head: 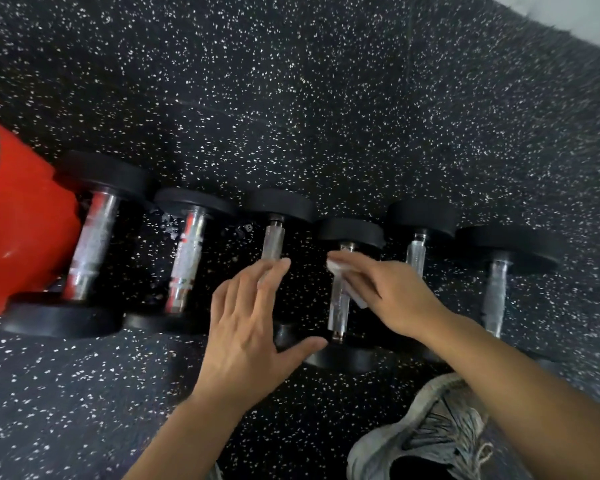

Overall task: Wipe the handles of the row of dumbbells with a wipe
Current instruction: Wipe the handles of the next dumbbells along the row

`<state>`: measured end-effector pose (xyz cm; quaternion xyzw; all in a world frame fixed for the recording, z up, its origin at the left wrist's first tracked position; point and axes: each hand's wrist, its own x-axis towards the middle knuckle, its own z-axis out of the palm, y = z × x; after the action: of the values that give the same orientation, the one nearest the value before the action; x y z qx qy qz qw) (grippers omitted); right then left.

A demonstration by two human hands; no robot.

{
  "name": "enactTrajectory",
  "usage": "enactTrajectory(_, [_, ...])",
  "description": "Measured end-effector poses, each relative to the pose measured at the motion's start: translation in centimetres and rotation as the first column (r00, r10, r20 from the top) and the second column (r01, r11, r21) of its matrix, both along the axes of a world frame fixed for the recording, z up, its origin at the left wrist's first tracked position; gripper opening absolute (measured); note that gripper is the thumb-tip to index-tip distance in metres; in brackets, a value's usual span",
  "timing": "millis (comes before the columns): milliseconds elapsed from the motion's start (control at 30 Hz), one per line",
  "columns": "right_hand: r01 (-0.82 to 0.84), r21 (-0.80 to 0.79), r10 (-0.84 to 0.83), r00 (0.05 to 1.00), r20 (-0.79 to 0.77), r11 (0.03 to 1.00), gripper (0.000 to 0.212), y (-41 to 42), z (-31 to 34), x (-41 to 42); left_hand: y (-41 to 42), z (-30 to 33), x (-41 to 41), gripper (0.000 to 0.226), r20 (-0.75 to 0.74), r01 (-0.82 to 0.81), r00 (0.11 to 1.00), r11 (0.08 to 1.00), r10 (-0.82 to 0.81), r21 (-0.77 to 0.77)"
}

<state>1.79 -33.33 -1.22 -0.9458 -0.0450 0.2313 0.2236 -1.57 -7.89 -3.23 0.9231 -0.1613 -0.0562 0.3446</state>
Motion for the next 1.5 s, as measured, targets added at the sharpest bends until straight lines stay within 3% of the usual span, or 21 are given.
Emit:
enactTrajectory(167, [-0.003, -0.1, 0.018, 0.99, 0.143, 0.995, 0.036, -1.8, -0.5, 0.5, -1.9, -0.1, -0.8, 0.109, -0.053, 0.117, 0.992, 0.992, -0.115, 0.042])
enactTrajectory(267, [-0.038, -0.148, 0.056, 0.99, 0.126, 0.988, 0.042, -1.5, -1.8, 0.4, -2.3, -0.4, -0.9, 0.115, -0.078, 0.145, 0.988, 0.983, -0.137, 0.111])
enactTrajectory(400, [-0.02, -0.027, 0.021, 0.998, 0.054, 0.999, 0.039, -1.0, -2.3, -0.6, -2.6, -0.5, -0.9, 0.117, -0.08, 0.128, 0.99, 0.976, -0.116, 0.179])
enactTrajectory(533, [-0.166, -0.015, 0.164, 0.983, -0.084, 0.986, 0.039, -1.4, -1.6, -1.7, -2.8, -0.5, -0.8, 0.119, -0.076, 0.117, 0.992, 0.97, -0.103, 0.213])
enactTrajectory(700, [-0.453, -0.042, 0.432, 0.87, -0.238, 0.89, 0.041, -0.6, -0.5, -2.1, -2.8, -0.5, -0.8, 0.122, -0.089, 0.112, 0.992, 0.965, -0.093, 0.238])
enactTrajectory(800, [-0.232, -0.046, 0.23, 0.972, -0.05, 0.972, 0.042, -0.8, -0.7, -1.1, -2.9, -0.5, -0.8, 0.122, -0.096, 0.117, 0.991, 0.961, -0.096, 0.252])
enactTrajectory(900, [-0.041, -0.116, 0.058, 0.988, 0.146, 0.992, 0.043, -0.9, -1.6, 0.4, -2.8, -0.4, -0.8, 0.121, -0.095, 0.12, 0.991, 0.96, -0.099, 0.251])
enactTrajectory(1033, [-0.111, -0.178, 0.126, 0.989, 0.075, 0.978, 0.043, -0.5, -2.0, 0.0, -2.9, -0.4, -0.8, 0.121, -0.093, 0.121, 0.991, 0.959, -0.1, 0.255])
enactTrajectory(1133, [-0.193, -0.105, 0.191, 0.981, -0.027, 0.976, 0.042, -0.4, -1.3, -1.5, -2.9, -0.5, -0.8, 0.122, -0.102, 0.119, 0.99, 0.959, -0.096, 0.257])
enactTrajectory(1300, [-0.416, -0.082, 0.384, 0.888, -0.255, 0.906, 0.039, 0.1, -0.6, -2.6, -2.8, -0.7, -0.8, 0.122, -0.106, 0.119, 0.99, 0.961, -0.095, 0.25])
enactTrajectory(1367, [-0.356, -0.056, 0.339, 0.92, -0.195, 0.933, 0.04, 0.2, -0.3, -1.8, -2.8, -0.7, -0.9, 0.121, -0.105, 0.119, 0.99, 0.96, -0.095, 0.252])
enactTrajectory(1500, [-0.068, -0.104, 0.076, 0.994, 0.08, 0.992, 0.044, -0.4, -1.2, -0.1, -2.8, -0.7, -0.8, 0.121, -0.104, 0.122, 0.99, 0.959, -0.098, 0.255])
